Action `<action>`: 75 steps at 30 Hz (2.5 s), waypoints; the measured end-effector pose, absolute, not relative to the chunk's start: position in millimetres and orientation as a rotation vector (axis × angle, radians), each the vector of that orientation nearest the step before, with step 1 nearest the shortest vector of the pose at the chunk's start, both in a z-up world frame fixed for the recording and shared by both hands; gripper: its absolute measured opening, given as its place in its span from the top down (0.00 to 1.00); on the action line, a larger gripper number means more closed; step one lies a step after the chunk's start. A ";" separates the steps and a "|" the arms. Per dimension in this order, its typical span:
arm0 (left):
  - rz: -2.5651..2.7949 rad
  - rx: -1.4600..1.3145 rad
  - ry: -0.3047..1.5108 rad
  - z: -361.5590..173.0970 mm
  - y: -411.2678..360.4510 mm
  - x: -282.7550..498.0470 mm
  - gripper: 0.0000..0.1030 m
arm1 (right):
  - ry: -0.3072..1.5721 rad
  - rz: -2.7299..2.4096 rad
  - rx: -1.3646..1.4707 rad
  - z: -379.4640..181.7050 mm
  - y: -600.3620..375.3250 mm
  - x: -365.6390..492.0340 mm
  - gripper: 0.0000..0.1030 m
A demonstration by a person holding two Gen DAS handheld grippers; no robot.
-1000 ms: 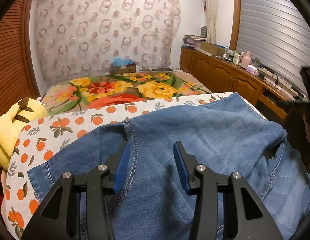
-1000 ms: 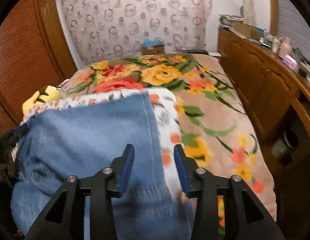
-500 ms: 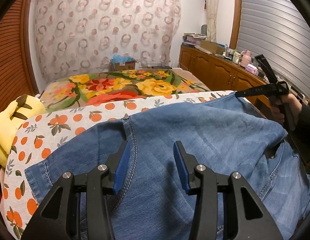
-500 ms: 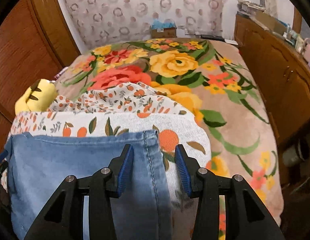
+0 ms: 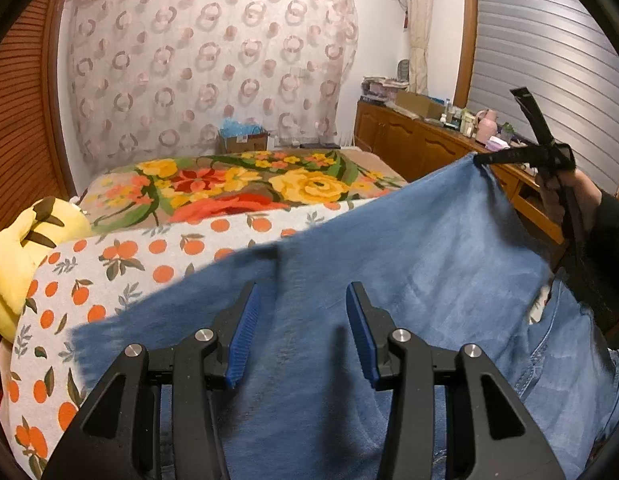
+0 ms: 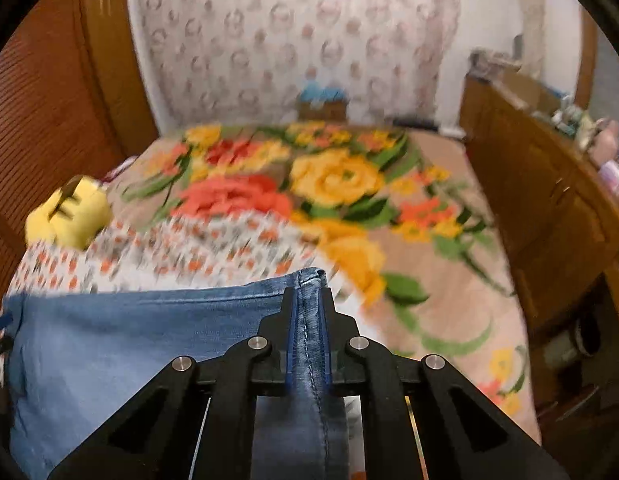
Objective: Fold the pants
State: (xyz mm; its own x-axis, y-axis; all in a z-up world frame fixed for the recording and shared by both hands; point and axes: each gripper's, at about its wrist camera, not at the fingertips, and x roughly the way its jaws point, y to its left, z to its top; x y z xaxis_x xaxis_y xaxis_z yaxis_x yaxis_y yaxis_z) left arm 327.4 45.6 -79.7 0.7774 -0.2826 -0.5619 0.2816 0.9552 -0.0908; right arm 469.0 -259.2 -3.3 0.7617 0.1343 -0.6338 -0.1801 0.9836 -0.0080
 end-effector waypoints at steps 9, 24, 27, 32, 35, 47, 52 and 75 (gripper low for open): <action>-0.293 -0.031 0.561 -72.9 59.2 323.9 0.55 | 0.791 0.109 -0.134 -36.2 -242.4 493.6 0.88; -0.292 0.026 0.587 -76.9 45.4 321.8 0.55 | 0.785 0.110 0.051 -43.6 -319.5 348.5 0.65; -0.292 0.022 0.589 -76.8 44.9 321.4 0.55 | 0.800 0.095 0.080 -44.8 -321.1 329.3 0.64; -0.291 0.016 0.596 -77.7 43.9 322.5 0.55 | 0.833 0.128 0.129 -52.1 -314.9 332.0 0.58; -0.291 0.016 0.596 -77.8 44.0 323.0 0.55 | 0.855 0.131 0.159 -55.9 -317.2 342.4 0.55; -0.287 0.014 0.567 -76.1 49.3 320.3 0.55 | 0.758 0.050 0.160 -49.1 -313.7 337.2 0.95; -0.276 0.000 0.542 -61.7 54.6 319.8 0.55 | 0.789 0.017 0.181 -61.7 -324.6 319.1 0.95; -0.049 0.079 0.841 -98.4 153.9 351.9 0.53 | 0.771 0.307 -0.028 -76.2 -215.7 294.3 0.61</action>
